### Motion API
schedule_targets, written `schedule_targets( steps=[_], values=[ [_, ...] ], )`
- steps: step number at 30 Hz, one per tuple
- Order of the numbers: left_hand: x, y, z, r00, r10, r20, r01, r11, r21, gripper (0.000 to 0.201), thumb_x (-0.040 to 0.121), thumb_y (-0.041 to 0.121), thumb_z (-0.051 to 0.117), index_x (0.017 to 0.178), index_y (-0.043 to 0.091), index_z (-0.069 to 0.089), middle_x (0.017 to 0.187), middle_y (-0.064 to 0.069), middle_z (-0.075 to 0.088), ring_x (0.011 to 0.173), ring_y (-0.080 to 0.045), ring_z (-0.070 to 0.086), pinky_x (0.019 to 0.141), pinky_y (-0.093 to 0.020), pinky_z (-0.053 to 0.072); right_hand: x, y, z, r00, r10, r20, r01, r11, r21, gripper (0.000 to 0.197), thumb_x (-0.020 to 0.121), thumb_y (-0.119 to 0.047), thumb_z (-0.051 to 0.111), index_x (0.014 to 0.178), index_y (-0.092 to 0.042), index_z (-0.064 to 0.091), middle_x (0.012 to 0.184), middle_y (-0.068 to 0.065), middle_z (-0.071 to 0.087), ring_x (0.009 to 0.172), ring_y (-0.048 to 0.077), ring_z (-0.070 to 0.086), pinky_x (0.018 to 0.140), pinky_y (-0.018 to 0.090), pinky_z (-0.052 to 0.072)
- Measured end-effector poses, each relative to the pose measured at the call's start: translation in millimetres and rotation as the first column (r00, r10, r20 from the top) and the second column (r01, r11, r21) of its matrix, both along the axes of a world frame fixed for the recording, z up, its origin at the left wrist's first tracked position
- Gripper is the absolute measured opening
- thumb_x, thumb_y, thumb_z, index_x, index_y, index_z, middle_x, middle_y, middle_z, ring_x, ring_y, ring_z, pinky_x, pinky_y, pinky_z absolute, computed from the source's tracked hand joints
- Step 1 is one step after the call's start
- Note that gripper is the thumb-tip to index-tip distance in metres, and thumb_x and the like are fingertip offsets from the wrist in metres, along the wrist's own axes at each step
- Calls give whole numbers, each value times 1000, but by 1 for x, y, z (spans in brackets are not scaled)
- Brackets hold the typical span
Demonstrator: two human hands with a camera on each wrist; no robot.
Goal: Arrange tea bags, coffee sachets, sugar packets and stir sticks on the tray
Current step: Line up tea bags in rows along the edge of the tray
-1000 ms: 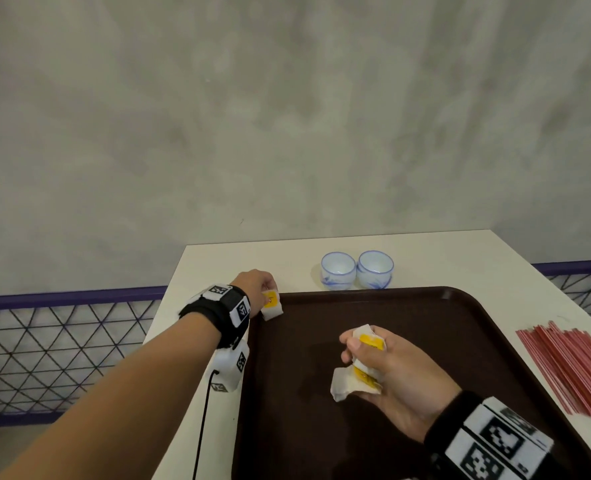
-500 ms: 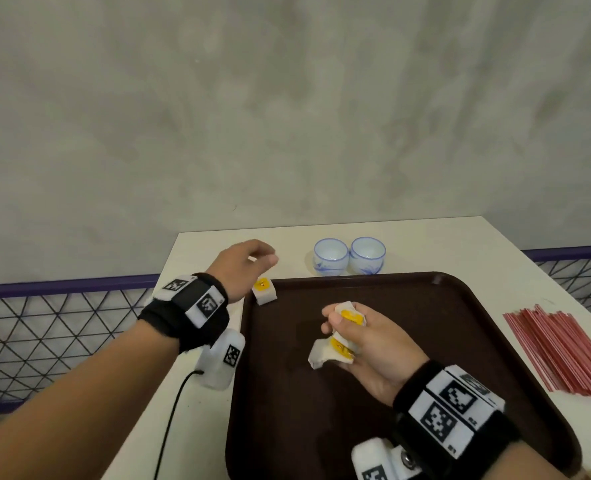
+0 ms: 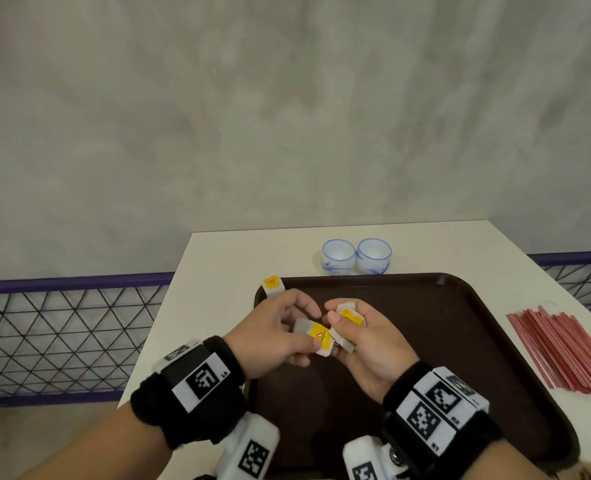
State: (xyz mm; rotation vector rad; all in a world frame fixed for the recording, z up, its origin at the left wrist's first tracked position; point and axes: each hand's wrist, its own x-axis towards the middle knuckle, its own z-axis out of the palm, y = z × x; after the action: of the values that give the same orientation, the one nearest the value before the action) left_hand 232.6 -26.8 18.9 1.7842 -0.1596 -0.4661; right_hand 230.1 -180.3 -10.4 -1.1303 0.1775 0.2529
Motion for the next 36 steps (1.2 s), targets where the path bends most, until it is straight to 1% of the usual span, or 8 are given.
schedule_targets(
  steps=[4, 7, 12, 15, 19, 23, 27, 36],
  values=[
    [0, -1, -8, 998, -14, -66, 14, 1000, 8, 19, 82, -11, 57, 101, -5, 59, 83, -15, 57, 65, -13, 59, 63, -26, 59, -1, -1, -4, 999, -27, -33, 25, 999, -43, 13, 93, 2, 52, 95, -7, 60, 77, 11, 54, 61, 17, 54, 52, 25, 48],
    [0, 0, -13, 1000, -10, 15, 10, 1000, 28, 3, 86, 2, 62, 84, 0, 64, 72, -8, 61, 65, -11, 63, 64, -25, 58, 0, -1, -5, 999, 1, -52, -3, 999, -46, 13, 92, 3, 52, 97, -6, 60, 79, 11, 55, 63, 18, 56, 57, 27, 50],
    [30, 16, -29, 984, -58, 167, -10, 926, 378, 30, 76, 38, 61, 84, 11, 73, 80, -14, 70, 74, -21, 64, 79, -37, 52, 5, -8, -4, 995, -30, -97, 26, 999, -34, 14, 92, 6, 51, 100, -2, 59, 88, 15, 52, 70, 21, 56, 59, 27, 51],
    [62, 25, -41, 976, 41, 214, -127, 905, 407, 6, 81, 17, 70, 84, 18, 74, 81, -11, 70, 75, -17, 60, 78, -31, 50, 6, -14, -6, 995, -37, -97, 31, 998, -62, 14, 92, 5, 51, 99, -3, 59, 89, 15, 52, 71, 21, 55, 57, 27, 50],
    [97, 31, -53, 967, 163, 197, -231, 886, 402, 22, 79, 0, 69, 72, 19, 63, 68, -2, 55, 59, -16, 54, 58, -25, 53, 6, -21, -8, 996, -19, -85, 12, 996, -90, 13, 92, 4, 53, 99, -4, 60, 90, 15, 52, 71, 21, 56, 57, 27, 49],
    [125, 34, -64, 939, 182, 293, -317, 790, 525, 21, 77, 1, 69, 74, 21, 63, 76, -1, 59, 68, -20, 58, 66, -33, 58, 6, -29, -7, 996, 3, -90, -11, 995, -97, 15, 92, 2, 54, 103, -4, 61, 91, 14, 54, 73, 21, 57, 58, 27, 50],
    [142, 35, -66, 932, 141, 332, -321, 748, 581, 18, 75, 3, 71, 88, 16, 69, 83, 0, 61, 76, -15, 54, 56, -17, 40, 5, -33, -8, 995, 10, -104, -20, 995, -99, 15, 91, 3, 54, 102, -3, 62, 89, 14, 54, 71, 21, 57, 58, 27, 50],
    [145, 44, -65, 899, 192, 395, -393, 752, 529, 35, 76, 7, 74, 108, 15, 61, 109, -5, 58, 82, -16, 54, 75, -24, 40, 9, -27, -12, 991, 41, -131, -51, 996, -78, 16, 92, -1, 55, 105, -7, 63, 93, 15, 58, 77, 23, 60, 63, 29, 52]
  ],
)
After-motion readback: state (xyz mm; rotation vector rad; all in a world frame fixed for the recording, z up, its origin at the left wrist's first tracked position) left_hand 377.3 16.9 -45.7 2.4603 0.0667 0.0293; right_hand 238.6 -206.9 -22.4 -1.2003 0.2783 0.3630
